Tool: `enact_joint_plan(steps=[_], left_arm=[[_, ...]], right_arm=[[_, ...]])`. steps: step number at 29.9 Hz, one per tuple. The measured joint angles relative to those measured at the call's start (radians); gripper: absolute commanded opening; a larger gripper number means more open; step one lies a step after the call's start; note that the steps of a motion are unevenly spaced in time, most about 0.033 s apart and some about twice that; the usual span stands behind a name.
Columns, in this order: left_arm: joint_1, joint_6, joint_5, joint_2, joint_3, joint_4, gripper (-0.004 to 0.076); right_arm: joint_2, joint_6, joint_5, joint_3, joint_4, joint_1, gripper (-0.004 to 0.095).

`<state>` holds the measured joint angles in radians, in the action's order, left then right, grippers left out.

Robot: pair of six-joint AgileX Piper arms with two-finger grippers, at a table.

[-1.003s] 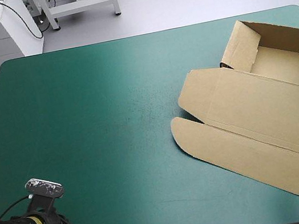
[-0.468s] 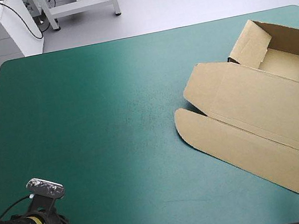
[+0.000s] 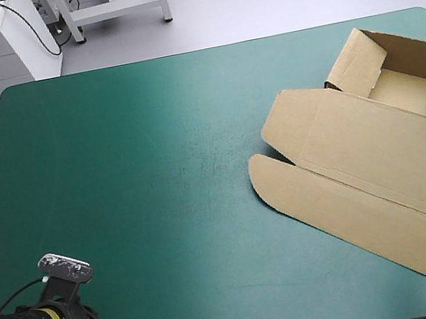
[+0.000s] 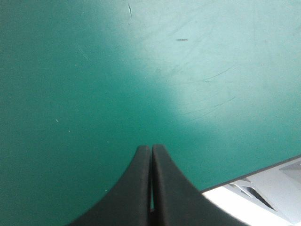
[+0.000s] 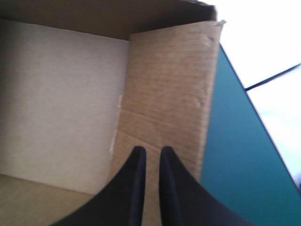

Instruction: Fold the box

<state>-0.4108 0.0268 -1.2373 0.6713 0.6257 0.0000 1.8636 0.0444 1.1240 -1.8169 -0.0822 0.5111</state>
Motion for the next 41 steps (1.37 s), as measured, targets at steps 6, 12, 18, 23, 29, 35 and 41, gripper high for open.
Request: enact_joint_plan(steps=[6, 12, 18, 23, 29, 35, 41], left_arm=[[0.0, 0.0, 0.004, 0.0, 0.0, 0.0, -0.0008], [0.0, 0.0, 0.024, 0.0, 0.0, 0.0, -0.0008], [0.0, 0.0, 0.027, 0.0, 0.0, 0.0, -0.0008], [0.0, -0.001, 0.049, 0.0, 0.0, 0.0, -0.0008], [0.0, -0.008, 0.098, 0.0, 0.0, 0.0, -0.0008], [0.0, -0.008, 0.129, 0.0, 0.0, 0.0, -0.0008], [0.0, -0.008, 0.147, 0.0, -0.001, -0.005, -0.0008]], right_arm=[[-0.036, 0.076, 0.061, 0.0, -0.116, -0.02, -0.0004], [-0.099, 0.128, 0.075, 0.001, -0.177, -0.134, -0.0004], [-0.215, 0.145, 0.092, 0.001, -0.18, -0.288, -0.0004], [-0.338, 0.151, 0.101, 0.017, -0.181, -0.385, -0.0004], [-0.533, 0.186, 0.101, 0.147, -0.185, -0.428, -0.0004], [-0.784, 0.235, 0.061, 0.43, -0.187, -0.428, -0.0004], [-1.065, 0.269, -0.002, 0.719, -0.187, -0.428, -0.0004]])
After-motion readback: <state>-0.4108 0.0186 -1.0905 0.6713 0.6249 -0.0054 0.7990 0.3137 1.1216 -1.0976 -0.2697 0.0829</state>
